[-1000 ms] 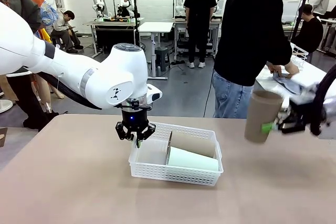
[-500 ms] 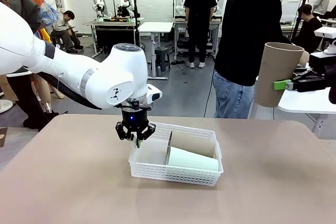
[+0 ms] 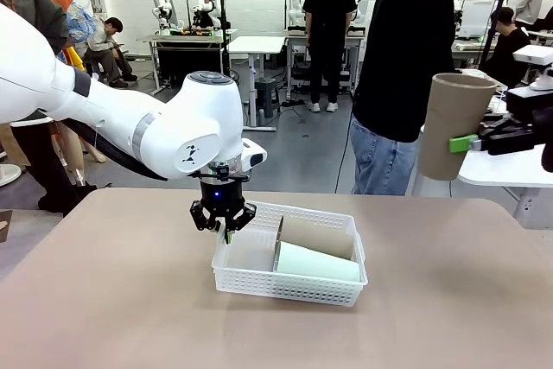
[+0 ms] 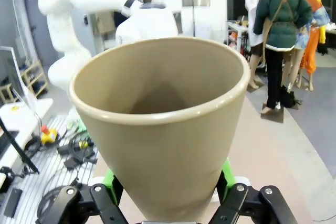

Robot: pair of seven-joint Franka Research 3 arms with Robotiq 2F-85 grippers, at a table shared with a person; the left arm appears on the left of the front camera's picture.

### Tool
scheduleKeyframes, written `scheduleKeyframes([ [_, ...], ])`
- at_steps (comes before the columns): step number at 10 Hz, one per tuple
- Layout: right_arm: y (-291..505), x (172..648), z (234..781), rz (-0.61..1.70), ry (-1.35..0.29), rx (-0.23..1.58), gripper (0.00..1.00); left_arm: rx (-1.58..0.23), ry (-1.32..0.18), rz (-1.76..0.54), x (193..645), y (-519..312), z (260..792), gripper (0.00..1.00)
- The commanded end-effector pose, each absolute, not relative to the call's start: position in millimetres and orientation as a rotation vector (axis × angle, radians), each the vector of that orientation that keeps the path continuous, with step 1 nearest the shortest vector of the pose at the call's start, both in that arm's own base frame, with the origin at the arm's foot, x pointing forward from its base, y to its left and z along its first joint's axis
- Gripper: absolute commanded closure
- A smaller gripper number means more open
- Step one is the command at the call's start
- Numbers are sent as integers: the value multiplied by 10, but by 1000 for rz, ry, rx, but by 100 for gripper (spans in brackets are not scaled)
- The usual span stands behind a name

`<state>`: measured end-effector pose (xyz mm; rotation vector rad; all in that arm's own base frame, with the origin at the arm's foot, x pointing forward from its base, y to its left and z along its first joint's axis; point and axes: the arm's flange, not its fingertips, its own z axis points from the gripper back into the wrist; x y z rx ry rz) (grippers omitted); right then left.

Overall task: Clean and organize the cups into the basket.
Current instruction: Pick up the Reusable plastic cup from the right side of the table and stack it inside the Organizing basket in the center of the table.

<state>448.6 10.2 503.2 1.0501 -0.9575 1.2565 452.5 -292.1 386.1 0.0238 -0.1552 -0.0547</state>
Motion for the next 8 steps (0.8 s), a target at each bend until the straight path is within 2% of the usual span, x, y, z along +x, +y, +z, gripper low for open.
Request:
scheduleKeyframes([
  [1, 841, 4425, 5174, 1414, -718, 846, 16, 25, -156, -56, 4519, -2926, 3871, 100],
  [4, 1662, 4580, 4839, 1478, -431, 674, 16, 25, -156, -56, 4519, -2926, 3871, 100],
  [8, 2187, 4610, 4523, 1523, -292, 559, 16, 25, -156, -56, 4519, -2926, 3871, 100],
])
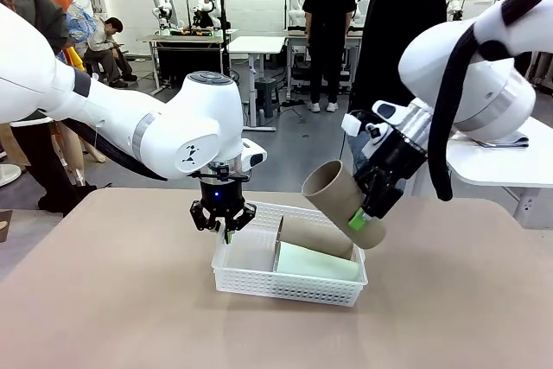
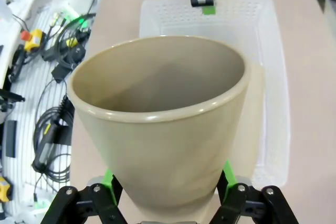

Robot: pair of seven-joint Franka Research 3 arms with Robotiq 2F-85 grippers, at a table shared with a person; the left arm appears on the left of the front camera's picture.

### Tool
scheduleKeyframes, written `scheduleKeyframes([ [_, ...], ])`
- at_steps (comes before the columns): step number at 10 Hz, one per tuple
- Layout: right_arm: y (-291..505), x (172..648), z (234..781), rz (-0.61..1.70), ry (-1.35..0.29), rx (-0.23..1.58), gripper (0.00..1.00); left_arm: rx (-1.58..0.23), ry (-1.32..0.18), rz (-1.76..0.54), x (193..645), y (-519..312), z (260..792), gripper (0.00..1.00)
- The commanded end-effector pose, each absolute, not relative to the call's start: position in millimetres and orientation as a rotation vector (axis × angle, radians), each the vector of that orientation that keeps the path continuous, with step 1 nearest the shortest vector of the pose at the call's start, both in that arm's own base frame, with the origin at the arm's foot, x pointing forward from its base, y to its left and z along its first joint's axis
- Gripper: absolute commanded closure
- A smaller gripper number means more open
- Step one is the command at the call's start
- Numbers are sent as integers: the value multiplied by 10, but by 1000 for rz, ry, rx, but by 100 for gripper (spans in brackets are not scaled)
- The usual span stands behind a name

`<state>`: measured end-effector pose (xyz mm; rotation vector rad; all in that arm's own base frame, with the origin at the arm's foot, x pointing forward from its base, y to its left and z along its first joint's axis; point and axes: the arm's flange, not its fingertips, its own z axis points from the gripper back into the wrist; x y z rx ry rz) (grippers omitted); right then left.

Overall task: Clean and organize the cups into the basket.
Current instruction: Pick up the Reusable plastic cup from the right side of the table and stack it inside the Organizing basket in the center of the table.

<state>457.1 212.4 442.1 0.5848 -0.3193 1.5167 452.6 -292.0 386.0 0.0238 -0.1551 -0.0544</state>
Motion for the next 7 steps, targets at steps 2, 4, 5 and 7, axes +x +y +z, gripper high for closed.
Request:
scheduleKeyframes([
  [2, 2369, 4603, 4396, 1550, -261, 506, 16, 25, -156, -56, 4519, -2926, 3871, 100],
  [4, 2510, 4631, 4266, 1563, -223, 472, 16, 25, -156, -56, 4519, -2926, 3871, 100],
  [5, 2556, 4646, 4173, 1566, -199, 462, 16, 25, -156, -56, 4519, -2926, 3871, 100],
  [7, 2636, 4692, 4048, 1574, -183, 442, 16, 25, -156, -56, 4519, -2926, 3871, 100],
])
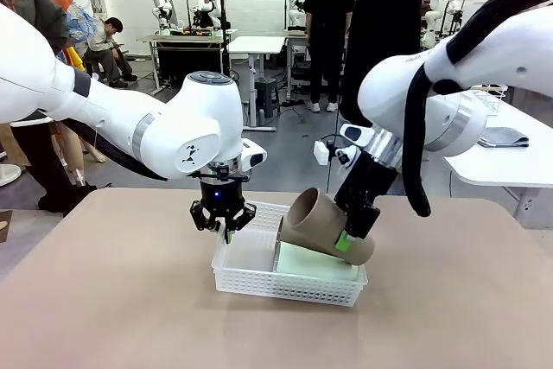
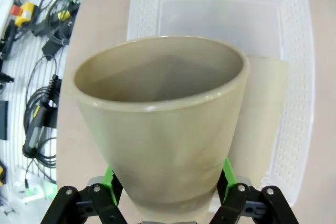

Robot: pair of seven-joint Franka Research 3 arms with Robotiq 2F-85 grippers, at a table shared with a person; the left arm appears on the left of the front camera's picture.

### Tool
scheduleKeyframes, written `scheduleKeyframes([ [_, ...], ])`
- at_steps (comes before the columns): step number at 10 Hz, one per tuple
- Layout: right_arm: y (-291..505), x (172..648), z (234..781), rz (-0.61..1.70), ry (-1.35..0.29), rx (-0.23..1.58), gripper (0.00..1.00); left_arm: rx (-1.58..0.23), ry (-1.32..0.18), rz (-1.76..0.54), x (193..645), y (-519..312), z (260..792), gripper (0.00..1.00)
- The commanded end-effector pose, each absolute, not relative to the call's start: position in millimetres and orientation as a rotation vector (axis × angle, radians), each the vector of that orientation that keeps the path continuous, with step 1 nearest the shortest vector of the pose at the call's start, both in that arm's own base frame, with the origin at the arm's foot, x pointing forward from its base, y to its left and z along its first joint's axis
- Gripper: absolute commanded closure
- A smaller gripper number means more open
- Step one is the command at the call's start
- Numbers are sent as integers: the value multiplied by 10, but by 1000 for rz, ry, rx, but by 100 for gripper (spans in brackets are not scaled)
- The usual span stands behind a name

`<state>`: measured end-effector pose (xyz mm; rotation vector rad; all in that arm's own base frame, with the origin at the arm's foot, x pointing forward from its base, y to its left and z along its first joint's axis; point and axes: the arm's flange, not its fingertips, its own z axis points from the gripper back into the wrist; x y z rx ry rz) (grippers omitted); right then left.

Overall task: Clean and organize the cups into the basket.
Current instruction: Pick up the Reusable plastic cup from the right side of the table and stack it inside the Organizing basket in the center of the table.

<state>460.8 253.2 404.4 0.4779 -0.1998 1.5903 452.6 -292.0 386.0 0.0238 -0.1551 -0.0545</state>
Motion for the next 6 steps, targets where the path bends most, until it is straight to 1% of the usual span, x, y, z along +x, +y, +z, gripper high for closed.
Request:
scheduleKeyframes([
  [1, 2698, 4703, 3986, 1583, -171, 444, 16, 25, -156, -56, 4519, -2926, 3871, 100],
  [5, 2758, 4704, 3914, 1599, -165, 460, 16, 25, -156, -56, 4519, -2926, 3871, 100],
  [6, 2773, 4703, 3910, 1601, -181, 475, 7, 25, -156, -56, 4519, -2926, 3871, 100],
])
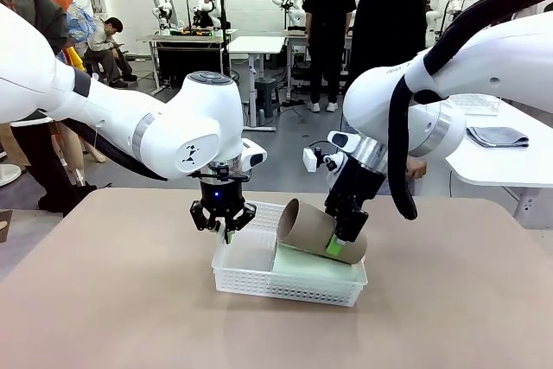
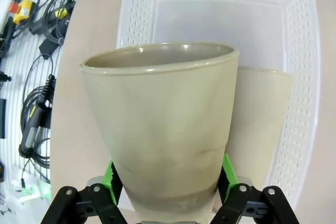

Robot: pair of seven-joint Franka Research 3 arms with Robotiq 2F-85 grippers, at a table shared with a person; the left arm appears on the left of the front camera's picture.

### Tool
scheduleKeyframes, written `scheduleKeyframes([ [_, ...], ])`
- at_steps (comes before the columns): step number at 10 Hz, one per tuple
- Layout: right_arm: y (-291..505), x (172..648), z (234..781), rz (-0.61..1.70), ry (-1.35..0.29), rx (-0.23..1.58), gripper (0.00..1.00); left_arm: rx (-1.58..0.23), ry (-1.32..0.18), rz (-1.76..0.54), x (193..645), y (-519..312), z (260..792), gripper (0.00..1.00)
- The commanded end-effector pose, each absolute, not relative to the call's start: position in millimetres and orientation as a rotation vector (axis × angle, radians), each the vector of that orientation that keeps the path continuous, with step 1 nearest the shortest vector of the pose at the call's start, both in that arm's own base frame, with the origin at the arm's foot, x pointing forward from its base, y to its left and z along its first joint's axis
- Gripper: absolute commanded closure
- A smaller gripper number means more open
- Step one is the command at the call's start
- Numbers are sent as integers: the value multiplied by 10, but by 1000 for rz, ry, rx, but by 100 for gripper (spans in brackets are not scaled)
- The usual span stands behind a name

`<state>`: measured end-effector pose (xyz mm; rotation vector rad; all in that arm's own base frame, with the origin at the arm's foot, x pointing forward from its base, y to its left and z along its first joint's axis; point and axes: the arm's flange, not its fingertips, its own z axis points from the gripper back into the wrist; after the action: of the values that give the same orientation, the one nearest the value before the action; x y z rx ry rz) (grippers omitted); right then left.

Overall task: Clean and organize the cups into the basket.
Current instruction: Pick up the Reusable plastic cup from the right side of the table and stack it inside the Organizing basket in the center of the table.

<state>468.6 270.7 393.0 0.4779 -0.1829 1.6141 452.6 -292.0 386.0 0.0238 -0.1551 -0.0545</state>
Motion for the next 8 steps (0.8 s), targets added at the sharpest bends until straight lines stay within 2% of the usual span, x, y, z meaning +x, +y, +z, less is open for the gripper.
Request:
scheduleKeyframes([
  [1, 2753, 4686, 3952, 1607, -186, 483, 0, 25, -156, -56, 4519, -2926, 3871, 100],
  [6, 2766, 4683, 4011, 1605, -221, 513, 0, 25, -156, -56, 4519, -2926, 3871, 100],
  [8, 2348, 4663, 4420, 1582, -334, 625, 0, 25, -156, -56, 4519, -2926, 3871, 100],
])
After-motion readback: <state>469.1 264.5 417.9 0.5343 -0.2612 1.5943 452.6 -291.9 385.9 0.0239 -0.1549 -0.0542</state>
